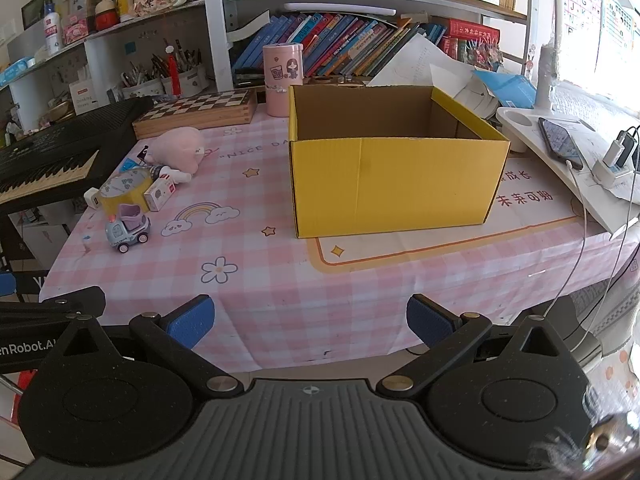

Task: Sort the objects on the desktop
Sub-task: 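Move both tools toward the toys on the table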

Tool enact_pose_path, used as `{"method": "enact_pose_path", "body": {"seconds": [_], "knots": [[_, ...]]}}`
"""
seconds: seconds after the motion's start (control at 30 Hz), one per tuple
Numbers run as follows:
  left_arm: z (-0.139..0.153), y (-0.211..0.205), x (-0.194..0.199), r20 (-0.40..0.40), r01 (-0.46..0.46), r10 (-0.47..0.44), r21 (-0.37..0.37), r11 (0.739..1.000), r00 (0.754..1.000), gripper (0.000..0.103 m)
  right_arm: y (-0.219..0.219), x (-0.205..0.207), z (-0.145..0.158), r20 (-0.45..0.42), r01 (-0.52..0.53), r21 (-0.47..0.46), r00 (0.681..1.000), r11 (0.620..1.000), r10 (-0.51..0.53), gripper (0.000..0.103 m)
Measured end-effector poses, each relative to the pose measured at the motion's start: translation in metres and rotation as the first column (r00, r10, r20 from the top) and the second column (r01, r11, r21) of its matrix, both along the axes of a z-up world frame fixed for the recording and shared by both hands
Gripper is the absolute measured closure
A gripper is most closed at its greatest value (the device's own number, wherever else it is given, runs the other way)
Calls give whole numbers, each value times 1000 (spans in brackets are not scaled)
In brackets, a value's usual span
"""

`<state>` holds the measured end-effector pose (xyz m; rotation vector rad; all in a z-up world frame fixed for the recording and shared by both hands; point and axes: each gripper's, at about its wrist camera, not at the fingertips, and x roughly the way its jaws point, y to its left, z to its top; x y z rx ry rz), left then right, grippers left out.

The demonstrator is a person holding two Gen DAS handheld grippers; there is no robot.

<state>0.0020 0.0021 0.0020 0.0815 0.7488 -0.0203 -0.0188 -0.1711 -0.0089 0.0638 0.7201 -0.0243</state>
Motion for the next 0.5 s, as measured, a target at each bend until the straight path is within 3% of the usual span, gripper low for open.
{"method": "enact_pose_path", "body": {"seconds": [0.5], "knots": [[-1,9,4,22,-9,9,5,1000,1000,0,6,5,3,-2,-26,14,1000,1000,26,2]]}}
